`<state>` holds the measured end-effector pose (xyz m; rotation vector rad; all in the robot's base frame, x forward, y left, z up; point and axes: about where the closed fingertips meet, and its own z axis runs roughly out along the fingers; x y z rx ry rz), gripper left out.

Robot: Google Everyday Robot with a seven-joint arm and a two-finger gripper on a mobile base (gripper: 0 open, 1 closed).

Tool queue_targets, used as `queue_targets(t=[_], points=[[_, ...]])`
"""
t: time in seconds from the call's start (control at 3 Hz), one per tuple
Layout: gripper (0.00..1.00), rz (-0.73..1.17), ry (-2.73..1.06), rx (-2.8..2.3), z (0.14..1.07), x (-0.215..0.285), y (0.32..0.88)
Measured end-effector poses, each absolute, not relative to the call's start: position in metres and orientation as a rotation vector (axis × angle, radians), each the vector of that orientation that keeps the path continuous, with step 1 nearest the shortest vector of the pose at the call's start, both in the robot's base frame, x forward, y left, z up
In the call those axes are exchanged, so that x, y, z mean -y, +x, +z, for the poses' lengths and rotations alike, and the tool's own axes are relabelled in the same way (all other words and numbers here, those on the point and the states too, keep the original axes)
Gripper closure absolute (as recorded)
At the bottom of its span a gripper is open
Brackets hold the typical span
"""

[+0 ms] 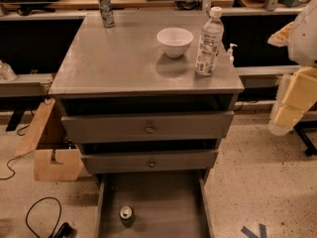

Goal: Pick green can from bottom drawer and place on counter

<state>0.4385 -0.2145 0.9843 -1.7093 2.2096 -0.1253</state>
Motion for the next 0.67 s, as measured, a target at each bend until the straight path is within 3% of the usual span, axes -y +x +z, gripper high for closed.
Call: queue_targets(t=[0.67], points=[[0.0,-0.034,-1.657,-2.168,0.965,0.207,0.445]])
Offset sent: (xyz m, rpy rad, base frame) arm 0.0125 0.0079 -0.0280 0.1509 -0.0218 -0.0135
